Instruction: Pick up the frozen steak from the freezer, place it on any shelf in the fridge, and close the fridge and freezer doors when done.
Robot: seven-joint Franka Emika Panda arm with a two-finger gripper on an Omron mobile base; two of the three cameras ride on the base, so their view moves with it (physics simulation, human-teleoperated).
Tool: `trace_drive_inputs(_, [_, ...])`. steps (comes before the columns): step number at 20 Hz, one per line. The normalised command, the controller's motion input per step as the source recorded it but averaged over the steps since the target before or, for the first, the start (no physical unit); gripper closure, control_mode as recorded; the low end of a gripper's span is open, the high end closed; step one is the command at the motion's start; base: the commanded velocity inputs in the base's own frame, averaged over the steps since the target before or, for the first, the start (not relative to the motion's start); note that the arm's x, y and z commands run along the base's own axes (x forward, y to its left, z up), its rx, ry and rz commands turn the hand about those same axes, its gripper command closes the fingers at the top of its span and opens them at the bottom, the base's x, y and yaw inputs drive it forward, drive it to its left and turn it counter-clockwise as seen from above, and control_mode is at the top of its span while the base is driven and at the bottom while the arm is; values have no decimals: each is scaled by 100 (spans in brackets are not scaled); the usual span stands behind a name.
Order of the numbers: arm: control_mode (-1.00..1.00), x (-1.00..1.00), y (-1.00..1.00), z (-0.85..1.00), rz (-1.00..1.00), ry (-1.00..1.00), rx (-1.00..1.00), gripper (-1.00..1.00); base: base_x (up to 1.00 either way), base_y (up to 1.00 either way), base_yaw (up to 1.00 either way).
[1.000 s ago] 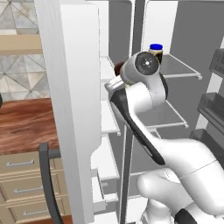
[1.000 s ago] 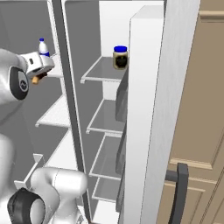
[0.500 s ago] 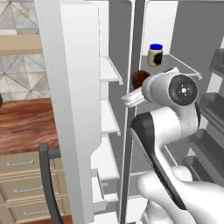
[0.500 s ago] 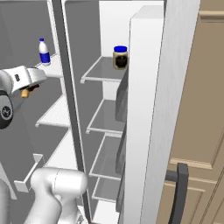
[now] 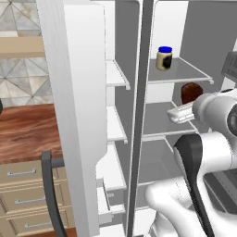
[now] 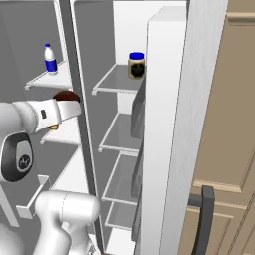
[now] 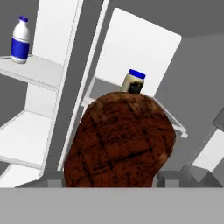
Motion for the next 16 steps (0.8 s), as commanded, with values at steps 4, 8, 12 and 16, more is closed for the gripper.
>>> trace_drive_inputs(4, [-100,51,-84,8,-15,19,11,100,0,0,0])
trace_drive_inputs(8, [-100,60,-58,19,-16,25,10,100,0,0,0])
trace_drive_inputs(12, [-100,35,-39,47,-10,17,10,100,0,0,0])
trace_drive_inputs(16, [-100,34,-24,25,-2,6,3,100,0,0,0])
